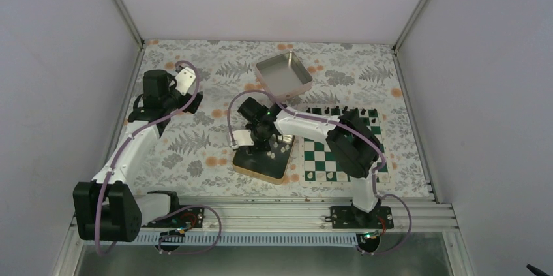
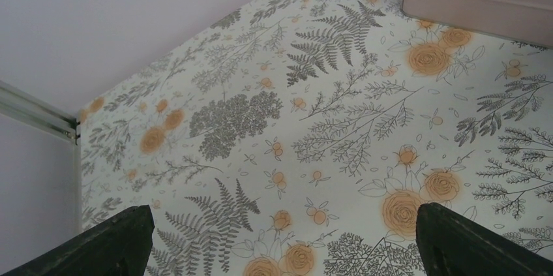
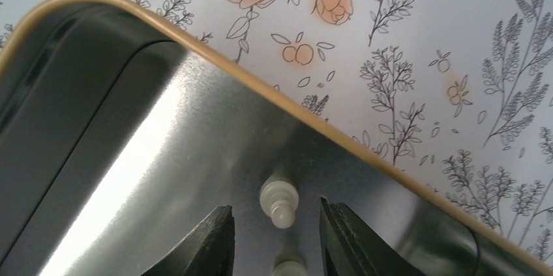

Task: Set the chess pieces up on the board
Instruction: Pick up the chess piece from the storage box, then place the chess piece on the chessboard.

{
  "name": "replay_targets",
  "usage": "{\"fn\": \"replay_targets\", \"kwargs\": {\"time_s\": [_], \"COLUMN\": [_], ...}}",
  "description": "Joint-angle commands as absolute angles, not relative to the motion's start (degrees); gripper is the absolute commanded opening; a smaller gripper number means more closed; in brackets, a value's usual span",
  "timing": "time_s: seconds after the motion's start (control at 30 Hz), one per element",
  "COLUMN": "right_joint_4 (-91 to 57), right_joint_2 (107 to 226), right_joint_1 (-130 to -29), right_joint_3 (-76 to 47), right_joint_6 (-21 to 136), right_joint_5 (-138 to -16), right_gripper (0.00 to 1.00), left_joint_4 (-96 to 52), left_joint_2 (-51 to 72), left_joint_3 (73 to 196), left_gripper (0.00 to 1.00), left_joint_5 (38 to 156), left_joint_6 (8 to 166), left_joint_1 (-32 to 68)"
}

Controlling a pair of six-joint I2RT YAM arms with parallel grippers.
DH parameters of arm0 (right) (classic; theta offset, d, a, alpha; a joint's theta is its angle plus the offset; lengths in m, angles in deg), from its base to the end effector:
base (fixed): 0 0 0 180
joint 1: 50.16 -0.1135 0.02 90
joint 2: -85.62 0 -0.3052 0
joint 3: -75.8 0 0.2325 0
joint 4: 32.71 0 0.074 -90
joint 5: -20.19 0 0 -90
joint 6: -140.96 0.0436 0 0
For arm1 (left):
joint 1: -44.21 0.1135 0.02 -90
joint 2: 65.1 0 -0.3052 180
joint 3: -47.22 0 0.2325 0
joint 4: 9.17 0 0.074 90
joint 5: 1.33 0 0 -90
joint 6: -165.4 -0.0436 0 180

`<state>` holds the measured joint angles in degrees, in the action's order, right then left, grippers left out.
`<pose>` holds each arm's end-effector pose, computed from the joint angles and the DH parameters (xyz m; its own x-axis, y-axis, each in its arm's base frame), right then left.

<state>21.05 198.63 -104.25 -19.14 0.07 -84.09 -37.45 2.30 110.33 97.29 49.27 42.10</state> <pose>0.2239 0.3275 0.2118 0.2925 -0.8781 -0.3786 -0.9560 -0.2779 -0.0941 0.2329 -0.0151 0.3148 -0.4114 0.4509 -0.7921 0.3829 0.8741 0.2987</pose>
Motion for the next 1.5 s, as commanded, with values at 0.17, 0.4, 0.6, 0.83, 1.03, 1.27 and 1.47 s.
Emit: {"fn": "replay_targets", "kwargs": {"time_s": [0.17, 0.4, 0.6, 0.83, 1.03, 1.27, 1.47], "right_joint_4": [18.66, 19.18, 19.48, 22.16, 25.01, 29.41, 29.69], "right_joint_2": [201.35, 202.7, 201.9, 193.12, 178.34, 162.67, 156.97], "right_joint_1": [-104.94, -104.96, -104.92, -104.83, -102.89, -93.25, -86.38], "right_joint_3": [-21.39, -21.62, -21.42, -18.28, -9.65, 4.15, 14.01], "right_joint_6": [0.61, 0.73, 1.25, 2.6, 5.2, 4.69, 1.9], "right_joint_5": [-83.61, -82.91, -83.05, -82.52, -80.88, -81.1, -81.88], "right_gripper": [0.28, 0.22, 0.07, 0.04, 0.04, 0.05, 0.05], "left_joint_4": [-36.64, -36.86, -36.85, -36.69, -36.61, -36.66, -36.97], "left_joint_2": [0.72, 0.55, 0.6, 0.86, 0.88, 1.61, 2.22], "left_joint_3": [109.1, 109.13, 109.1, 109.07, 109.05, 109.58, 110.11], "left_gripper": [1.0, 1.0, 1.0, 1.0, 1.0, 1.0, 1.0], "left_joint_5": [98.25, 98.34, 98.34, 98.31, 98.06, 97.95, 97.66], "left_joint_6": [49.65, 49.65, 49.66, 49.65, 49.63, 49.73, 50.0], "left_joint_1": [41.92, 41.87, 41.92, 41.92, 41.92, 41.92, 41.8]}}
